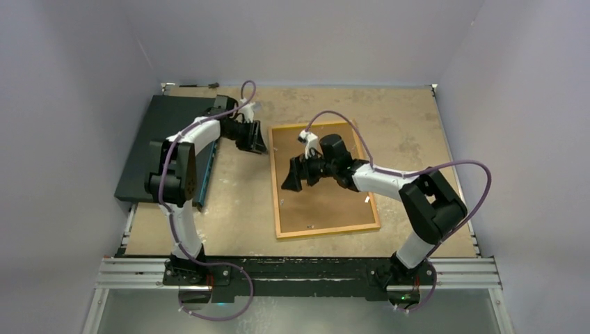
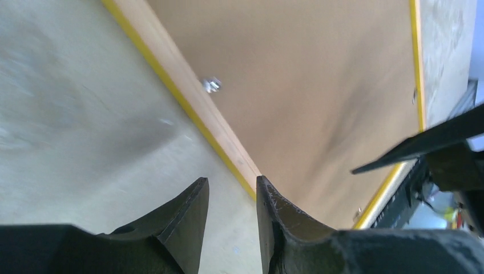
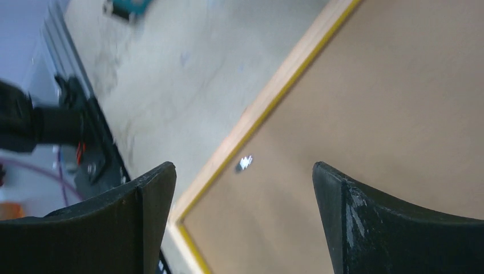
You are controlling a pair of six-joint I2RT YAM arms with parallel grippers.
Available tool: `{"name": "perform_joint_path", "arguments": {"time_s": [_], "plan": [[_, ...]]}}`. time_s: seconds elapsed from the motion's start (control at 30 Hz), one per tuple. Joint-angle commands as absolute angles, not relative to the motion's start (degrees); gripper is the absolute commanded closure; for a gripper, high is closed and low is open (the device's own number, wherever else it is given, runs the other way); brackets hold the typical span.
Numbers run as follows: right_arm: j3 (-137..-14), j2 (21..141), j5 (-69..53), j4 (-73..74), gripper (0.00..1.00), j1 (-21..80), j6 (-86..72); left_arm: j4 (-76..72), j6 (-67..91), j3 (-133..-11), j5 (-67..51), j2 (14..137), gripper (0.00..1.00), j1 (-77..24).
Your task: Put the photo into the frame
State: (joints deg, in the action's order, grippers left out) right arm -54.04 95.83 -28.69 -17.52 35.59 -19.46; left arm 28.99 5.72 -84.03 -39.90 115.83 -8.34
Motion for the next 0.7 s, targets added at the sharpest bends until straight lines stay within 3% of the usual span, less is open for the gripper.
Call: {"name": "perform_joint_path", "arguments": {"time_s": [0.0,0.27,0.67], "plan": [[-49.36,91.81,-34.72,-14.97,0.1,38.65,-19.56,32.93,1.61,-76.27,-42.72,110.19,0.66,-13.5],[-46.67,92.44,-38.37,-16.04,0.16,42.38,-18.67,31.6,1.01,-69.53,-43.99,110.15,0.8,-16.3],[-47.71,97.74,-37.49,-16.59,0.19,44.41,-18.98,31.86,-1.54,-67.16,-43.03,108.55,0.85,-16.46]]}}
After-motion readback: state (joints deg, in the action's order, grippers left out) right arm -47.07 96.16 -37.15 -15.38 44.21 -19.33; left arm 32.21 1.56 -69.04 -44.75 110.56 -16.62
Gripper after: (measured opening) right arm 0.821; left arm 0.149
